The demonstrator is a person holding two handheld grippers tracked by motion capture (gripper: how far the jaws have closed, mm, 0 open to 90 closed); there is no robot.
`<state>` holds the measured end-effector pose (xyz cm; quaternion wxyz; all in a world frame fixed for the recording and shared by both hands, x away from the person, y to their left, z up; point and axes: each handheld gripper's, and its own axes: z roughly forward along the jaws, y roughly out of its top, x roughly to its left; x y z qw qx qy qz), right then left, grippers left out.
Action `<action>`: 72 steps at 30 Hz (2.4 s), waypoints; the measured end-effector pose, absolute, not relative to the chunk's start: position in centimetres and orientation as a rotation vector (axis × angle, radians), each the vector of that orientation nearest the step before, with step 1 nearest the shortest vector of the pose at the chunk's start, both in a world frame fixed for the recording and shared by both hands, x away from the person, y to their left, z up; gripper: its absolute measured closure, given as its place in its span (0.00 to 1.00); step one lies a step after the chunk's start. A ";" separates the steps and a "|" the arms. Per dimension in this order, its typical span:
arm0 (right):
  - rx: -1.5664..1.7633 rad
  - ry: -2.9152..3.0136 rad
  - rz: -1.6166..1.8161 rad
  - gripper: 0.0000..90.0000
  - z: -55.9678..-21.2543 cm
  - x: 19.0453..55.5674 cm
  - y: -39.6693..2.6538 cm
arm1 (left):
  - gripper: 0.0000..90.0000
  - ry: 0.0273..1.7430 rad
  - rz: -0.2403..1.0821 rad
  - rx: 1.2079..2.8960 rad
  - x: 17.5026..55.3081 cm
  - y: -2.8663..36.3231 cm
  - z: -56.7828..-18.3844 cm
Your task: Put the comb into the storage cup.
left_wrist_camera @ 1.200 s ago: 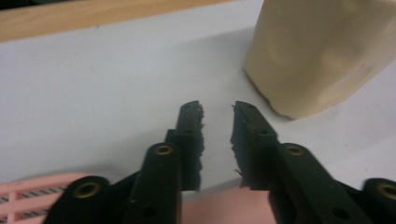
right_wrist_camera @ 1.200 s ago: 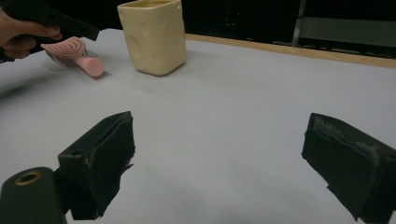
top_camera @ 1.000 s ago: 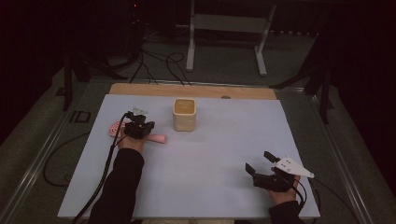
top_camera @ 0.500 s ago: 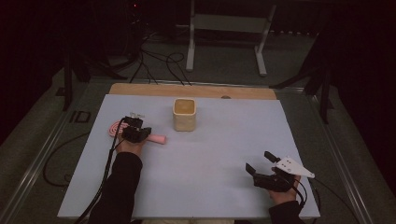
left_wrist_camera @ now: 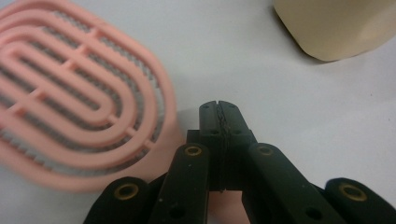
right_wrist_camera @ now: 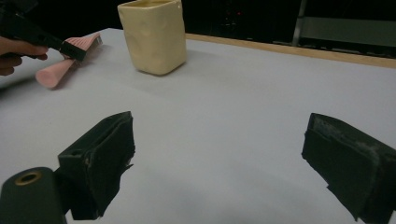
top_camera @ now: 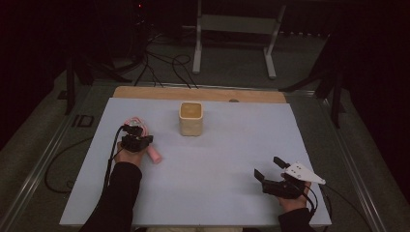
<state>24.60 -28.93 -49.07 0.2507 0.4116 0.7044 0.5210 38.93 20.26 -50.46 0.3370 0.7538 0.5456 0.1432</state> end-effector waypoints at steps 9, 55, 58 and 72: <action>1.119 1.917 1.416 0.10 -49.1 24.6 -28.9 | 1.00 1.409 0.365 2.004 38.6 20.6 -50.1; 1.116 1.930 1.412 0.10 -49.2 24.7 -28.8 | 0.95 1.446 0.374 2.078 37.1 23.7 -49.9; 1.115 1.931 1.411 0.10 -49.2 24.7 -28.8 | 0.94 1.447 0.376 2.075 37.0 23.8 -49.9; 1.112 1.934 1.411 0.10 -49.2 24.7 -28.8 | 0.71 1.336 0.353 1.928 35.6 23.9 -48.2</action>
